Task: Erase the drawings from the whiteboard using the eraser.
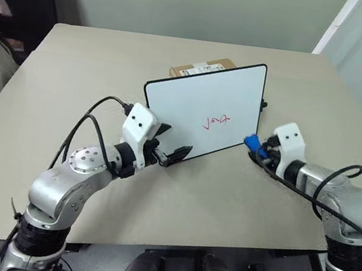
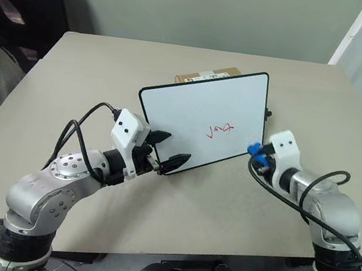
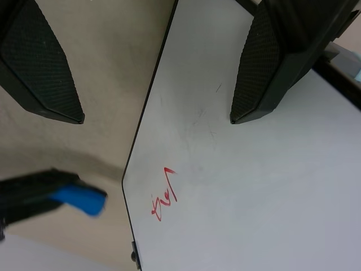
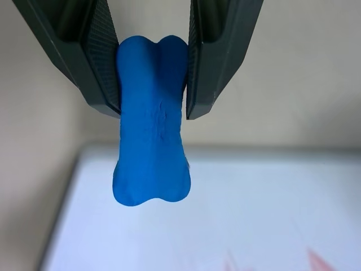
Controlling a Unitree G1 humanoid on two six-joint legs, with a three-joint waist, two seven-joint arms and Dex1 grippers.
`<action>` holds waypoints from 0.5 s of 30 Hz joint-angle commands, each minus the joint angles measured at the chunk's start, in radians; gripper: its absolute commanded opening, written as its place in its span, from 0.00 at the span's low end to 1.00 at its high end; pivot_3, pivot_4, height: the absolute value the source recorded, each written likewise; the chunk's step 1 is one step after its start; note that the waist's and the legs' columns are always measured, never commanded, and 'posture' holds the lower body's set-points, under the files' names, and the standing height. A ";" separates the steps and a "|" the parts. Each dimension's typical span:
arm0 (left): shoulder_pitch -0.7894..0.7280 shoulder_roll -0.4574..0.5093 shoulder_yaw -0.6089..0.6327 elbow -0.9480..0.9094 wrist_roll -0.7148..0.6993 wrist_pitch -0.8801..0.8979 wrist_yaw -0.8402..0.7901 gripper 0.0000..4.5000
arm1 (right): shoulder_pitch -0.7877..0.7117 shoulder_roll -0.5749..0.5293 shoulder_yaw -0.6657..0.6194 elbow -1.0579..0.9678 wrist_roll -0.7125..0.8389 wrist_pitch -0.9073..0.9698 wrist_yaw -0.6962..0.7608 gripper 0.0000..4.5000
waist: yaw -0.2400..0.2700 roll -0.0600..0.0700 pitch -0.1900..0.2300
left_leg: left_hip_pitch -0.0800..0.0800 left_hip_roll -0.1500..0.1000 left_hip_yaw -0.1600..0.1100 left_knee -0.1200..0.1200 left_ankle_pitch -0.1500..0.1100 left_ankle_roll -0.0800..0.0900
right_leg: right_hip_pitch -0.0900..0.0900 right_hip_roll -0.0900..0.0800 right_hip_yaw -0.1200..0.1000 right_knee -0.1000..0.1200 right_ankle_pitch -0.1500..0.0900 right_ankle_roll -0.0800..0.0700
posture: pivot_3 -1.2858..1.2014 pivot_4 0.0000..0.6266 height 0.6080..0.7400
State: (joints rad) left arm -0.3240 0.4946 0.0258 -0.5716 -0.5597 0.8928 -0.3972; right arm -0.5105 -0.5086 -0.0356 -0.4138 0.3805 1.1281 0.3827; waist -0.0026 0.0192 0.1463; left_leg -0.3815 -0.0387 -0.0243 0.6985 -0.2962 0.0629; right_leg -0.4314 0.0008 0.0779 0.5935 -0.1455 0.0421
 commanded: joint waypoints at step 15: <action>-0.011 0.001 0.024 -0.041 -0.017 0.017 0.023 1.00 | -0.152 0.134 0.067 0.173 -0.078 -0.213 -0.028 0.36 | 0.001 0.000 0.000 | -0.001 0.000 0.000 0.000 0.000 0.000 | -0.001 -0.001 -0.001 -0.001 0.001 0.002 | 0.52 0.24 1.00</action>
State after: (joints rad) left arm -0.3268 0.4932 0.0270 -0.5834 -0.5698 0.9081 -0.3828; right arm -0.6382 -0.3777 0.0241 -0.2327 0.3127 0.9425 0.3640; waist -0.0015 0.0192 0.1463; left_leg -0.3823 -0.0390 -0.0244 0.6984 -0.2958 0.0634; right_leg -0.4326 0.0001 0.0771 0.5926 -0.1442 0.0440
